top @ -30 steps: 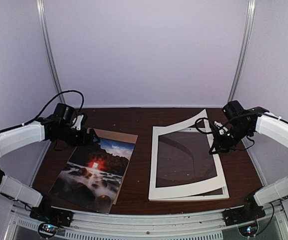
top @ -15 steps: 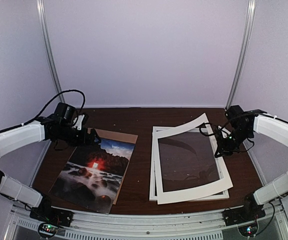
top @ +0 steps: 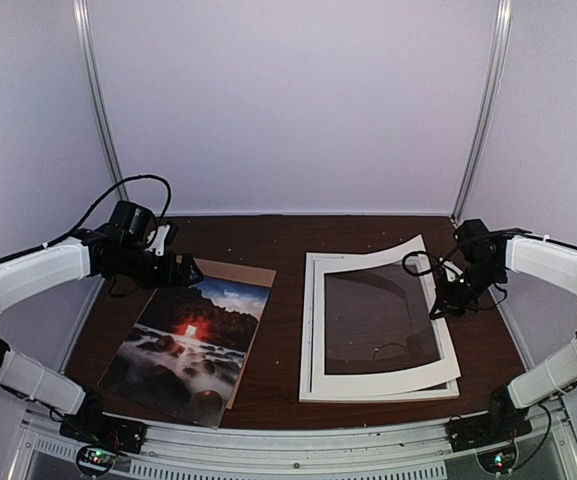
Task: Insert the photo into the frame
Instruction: Place the mat board on the glass panel.
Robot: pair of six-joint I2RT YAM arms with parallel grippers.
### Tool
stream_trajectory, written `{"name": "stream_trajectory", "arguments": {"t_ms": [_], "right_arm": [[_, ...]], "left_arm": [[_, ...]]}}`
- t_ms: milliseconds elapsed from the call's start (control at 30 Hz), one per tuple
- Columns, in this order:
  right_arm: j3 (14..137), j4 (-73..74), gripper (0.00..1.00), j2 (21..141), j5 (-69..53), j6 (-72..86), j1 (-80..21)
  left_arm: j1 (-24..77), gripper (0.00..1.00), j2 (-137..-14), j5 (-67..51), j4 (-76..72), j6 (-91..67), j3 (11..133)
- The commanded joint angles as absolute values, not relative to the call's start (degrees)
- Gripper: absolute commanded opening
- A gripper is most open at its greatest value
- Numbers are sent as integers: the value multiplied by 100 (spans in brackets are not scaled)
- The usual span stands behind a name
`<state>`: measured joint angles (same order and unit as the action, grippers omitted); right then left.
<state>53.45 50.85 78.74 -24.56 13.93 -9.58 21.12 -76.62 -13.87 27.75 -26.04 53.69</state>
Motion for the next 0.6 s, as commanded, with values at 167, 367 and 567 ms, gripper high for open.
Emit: {"name": "stream_trajectory", "arguments": {"t_ms": [167,367,567], "right_arm": [[5269,4752,0,8050,-2611,1467,-912],[5183,4623,0,8090,-2549,1515,-907],[5103,4450,0,8137,-2506,1581,-905]], "left_arm": [[2170,98,-7696,-1304,2760,-2566,5610],[2171,98,-7665,-1271,2768,-2575,5581],[2171,98,-7664,-1262,2769,-2591,5564]]}}
